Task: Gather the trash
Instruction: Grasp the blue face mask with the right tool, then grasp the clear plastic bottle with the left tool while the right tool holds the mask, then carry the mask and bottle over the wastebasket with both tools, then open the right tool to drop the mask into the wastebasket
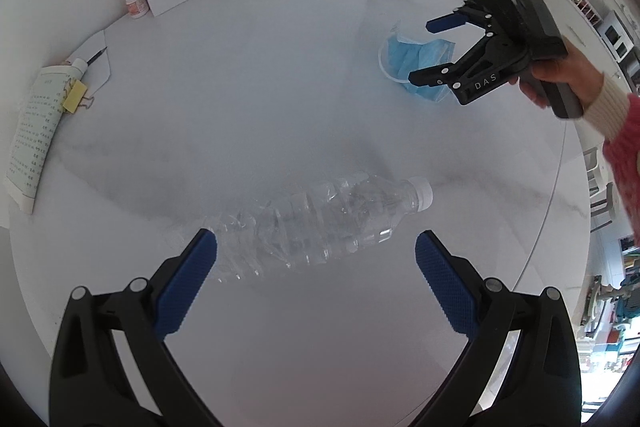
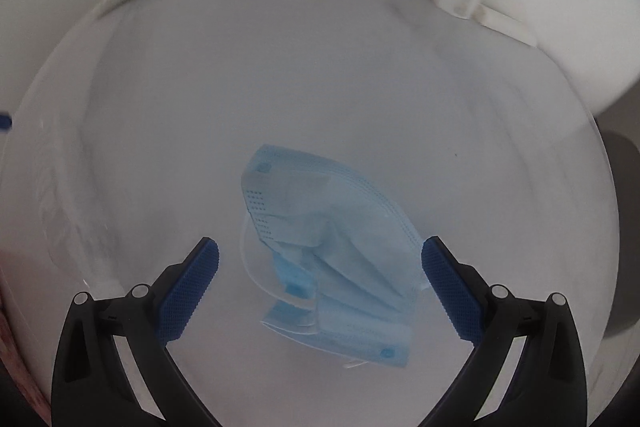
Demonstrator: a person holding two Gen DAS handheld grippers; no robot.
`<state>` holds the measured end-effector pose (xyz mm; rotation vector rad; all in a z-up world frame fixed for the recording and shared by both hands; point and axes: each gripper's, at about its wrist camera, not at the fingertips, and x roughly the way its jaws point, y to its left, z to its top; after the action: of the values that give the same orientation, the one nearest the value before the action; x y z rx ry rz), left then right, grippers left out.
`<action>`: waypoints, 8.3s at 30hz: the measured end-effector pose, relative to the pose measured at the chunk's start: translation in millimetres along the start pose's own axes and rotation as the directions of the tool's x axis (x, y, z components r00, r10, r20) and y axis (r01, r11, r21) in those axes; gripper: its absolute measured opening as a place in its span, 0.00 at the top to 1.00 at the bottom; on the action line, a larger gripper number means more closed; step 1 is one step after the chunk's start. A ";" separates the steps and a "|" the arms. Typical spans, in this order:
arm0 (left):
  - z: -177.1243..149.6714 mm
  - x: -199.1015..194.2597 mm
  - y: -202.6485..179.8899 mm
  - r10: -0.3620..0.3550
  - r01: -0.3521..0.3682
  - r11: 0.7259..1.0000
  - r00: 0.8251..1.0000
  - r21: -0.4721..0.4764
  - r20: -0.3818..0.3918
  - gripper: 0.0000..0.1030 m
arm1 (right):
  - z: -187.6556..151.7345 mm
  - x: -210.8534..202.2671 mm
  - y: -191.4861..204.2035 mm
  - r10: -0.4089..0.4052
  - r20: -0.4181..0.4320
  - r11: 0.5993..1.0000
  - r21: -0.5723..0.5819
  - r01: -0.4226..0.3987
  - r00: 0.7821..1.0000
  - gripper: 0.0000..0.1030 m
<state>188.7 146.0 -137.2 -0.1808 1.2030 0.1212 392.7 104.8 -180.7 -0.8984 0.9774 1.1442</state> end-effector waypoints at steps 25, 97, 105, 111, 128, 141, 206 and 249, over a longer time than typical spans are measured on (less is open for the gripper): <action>10.2 6.5 12.6 -0.072 0.116 0.883 0.991 0.456 -0.111 0.08 | -52.8 -1.6 -25.5 0.187 0.009 0.929 0.323 -0.180 0.982 0.84; -53.5 6.2 74.9 -0.303 0.373 0.746 0.928 0.551 -0.218 0.37 | -104.0 -130.1 318.7 -0.243 0.176 0.092 0.983 -0.158 0.954 0.82; -80.8 -3.1 86.0 -0.332 0.399 0.798 0.917 0.452 -0.223 0.38 | -95.1 -128.5 322.6 -0.189 0.248 0.202 0.957 -0.209 0.950 0.82; -101.3 10.1 82.1 -0.292 0.355 0.876 0.929 0.326 -0.227 0.38 | -106.9 -130.3 332.5 -0.117 0.292 0.294 0.923 -0.247 0.949 0.82; -100.9 69.8 27.2 -0.024 0.121 0.960 0.935 0.253 -0.354 0.17 | -128.7 -129.6 334.3 -0.085 0.292 0.326 0.912 -0.250 0.953 0.82; -118.0 24.0 -24.7 -0.042 0.132 0.917 0.970 0.376 -0.239 0.40 | -143.8 -140.0 345.4 -0.106 0.289 0.308 0.919 -0.245 0.951 0.82; -331.6 -108.2 -308.7 -0.192 0.298 0.756 0.952 0.583 -0.238 0.39 | -567.0 -112.6 412.4 -0.071 0.053 0.126 0.991 -0.044 0.996 0.02; -333.8 -108.4 -286.4 -0.206 0.339 0.748 0.936 0.571 -0.286 0.39 | -545.1 -143.5 435.6 -0.219 -0.412 0.293 0.837 0.462 0.885 0.02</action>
<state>-101.2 -202.0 -130.6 0.2137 1.3494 -0.5671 -136.2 -366.8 -253.4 -0.2267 1.3043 -0.0389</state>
